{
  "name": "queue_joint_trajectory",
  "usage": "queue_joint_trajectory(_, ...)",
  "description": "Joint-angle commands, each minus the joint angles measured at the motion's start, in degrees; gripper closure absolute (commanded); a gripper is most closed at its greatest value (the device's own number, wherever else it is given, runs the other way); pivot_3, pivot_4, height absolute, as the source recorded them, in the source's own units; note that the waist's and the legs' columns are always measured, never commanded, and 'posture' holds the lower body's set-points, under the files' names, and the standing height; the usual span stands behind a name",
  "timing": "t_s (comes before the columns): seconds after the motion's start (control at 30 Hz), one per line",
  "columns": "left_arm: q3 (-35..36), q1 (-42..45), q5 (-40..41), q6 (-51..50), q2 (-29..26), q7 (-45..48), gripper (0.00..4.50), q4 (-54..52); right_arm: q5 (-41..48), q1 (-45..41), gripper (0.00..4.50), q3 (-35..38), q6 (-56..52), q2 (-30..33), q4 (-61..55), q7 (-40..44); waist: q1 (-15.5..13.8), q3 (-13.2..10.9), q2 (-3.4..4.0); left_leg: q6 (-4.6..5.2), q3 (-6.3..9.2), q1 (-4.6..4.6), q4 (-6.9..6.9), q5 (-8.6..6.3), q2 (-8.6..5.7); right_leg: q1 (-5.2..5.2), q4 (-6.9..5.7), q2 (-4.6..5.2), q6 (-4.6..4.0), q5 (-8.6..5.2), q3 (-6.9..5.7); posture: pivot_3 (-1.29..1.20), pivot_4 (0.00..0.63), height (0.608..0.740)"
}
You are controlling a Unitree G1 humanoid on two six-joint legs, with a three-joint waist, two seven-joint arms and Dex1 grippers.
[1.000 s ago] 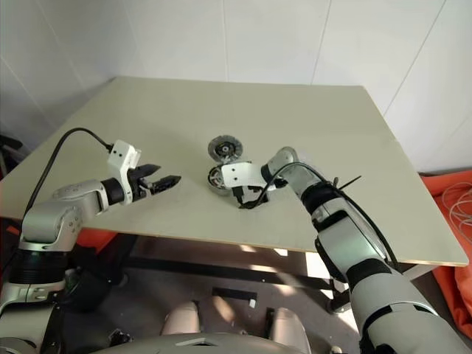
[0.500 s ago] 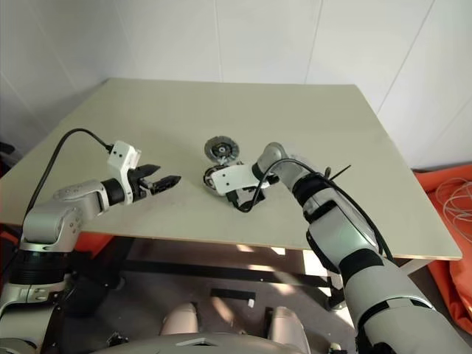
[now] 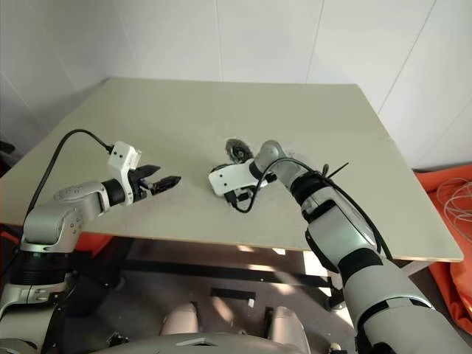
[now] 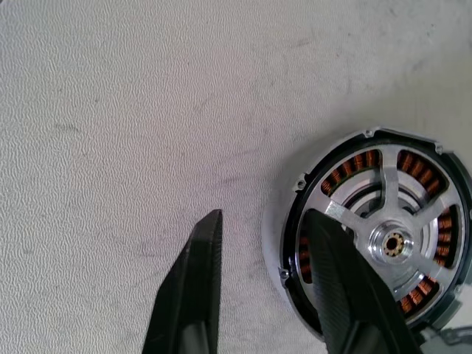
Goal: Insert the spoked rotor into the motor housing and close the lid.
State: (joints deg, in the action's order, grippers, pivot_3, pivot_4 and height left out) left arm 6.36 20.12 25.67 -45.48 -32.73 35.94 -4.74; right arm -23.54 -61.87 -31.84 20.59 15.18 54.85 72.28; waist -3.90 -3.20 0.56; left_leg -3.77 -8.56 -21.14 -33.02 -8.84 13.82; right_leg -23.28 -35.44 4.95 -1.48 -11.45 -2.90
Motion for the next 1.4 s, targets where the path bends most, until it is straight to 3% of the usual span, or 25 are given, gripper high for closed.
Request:
queue_joint_trajectory(0.03, 0.5, 1.0, 0.1, 1.0, -0.2, 0.1, 0.0, -1.2, 0.4, 0.9, 2.62, -0.1, -0.4, -0.1, -1.1, 1.1, 0.0, 0.0, 0.0, 0.0, 0.0, 0.0, 0.0, -0.02, 0.0, 0.0, 0.0, 0.0, -0.01, -0.01, -0.01, 0.0, 0.0, 0.74)
queue_joint_trajectory(0.5, 0.4, 0.5, 0.0, 0.9, 0.1, -0.2, 0.0, -1.8, -0.2, -0.2, 2.62, 0.8, -3.9, -1.6, 0.6, -4.4, 0.2, 0.0, 0.0, -0.02, 0.0, 0.13, 0.0, -0.03, 0.01, 0.0, -0.11, -0.01, -0.01, -0.02, 0.02, 0.0, 0.0, 0.74)
queue_joint_trajectory(0.6, 0.2, 0.5, 0.0, 0.8, 0.2, -0.2, 0.0, -2.0, -0.1, -0.5, 3.16, 1.1, -5.2, -2.2, 1.0, -5.8, 0.4, 0.0, 0.0, -0.02, 0.01, 0.2, 0.0, -0.03, 0.02, 0.0, -0.19, -0.01, 0.01, -0.03, 0.02, 0.0, 0.0, 0.74)
queue_joint_trajectory(0.73, 0.0, 0.4, -0.1, 0.8, 0.3, -0.2, 0.0, -2.1, 0.1, -0.4, 4.42, 1.4, -6.2, -2.4, 1.0, -6.3, 0.5, 0.0, 0.0, -0.02, 0.01, 0.22, 0.0, -0.03, 0.02, 0.0, -0.22, -0.02, 0.03, -0.04, 0.02, 0.0, 0.0, 0.74)
queue_joint_trajectory(1.1, -0.1, 0.4, -0.1, 0.7, 0.6, -0.3, 0.0, -2.2, 1.2, -0.4, 4.5, 2.2, -8.1, -2.3, 0.2, -5.3, 1.1, 0.0, 0.01, -0.02, 0.03, 0.18, -0.01, -0.03, 0.01, -0.04, -0.24, -0.01, 0.02, -0.04, 0.02, 0.0, 0.0, 0.74)
queue_joint_trajectory(1.4, -0.1, -0.2, -0.2, 0.7, 0.8, -0.6, 0.0, -2.6, 9.3, 3.6, 4.5, 6.6, -37.6, -4.0, -13.9, 5.9, 0.8, 0.0, 0.01, -0.03, 0.03, 0.03, 0.01, -0.03, 0.02, -0.05, -0.12, -0.02, -0.03, -0.04, -0.01, 0.0, 0.0, 0.74)
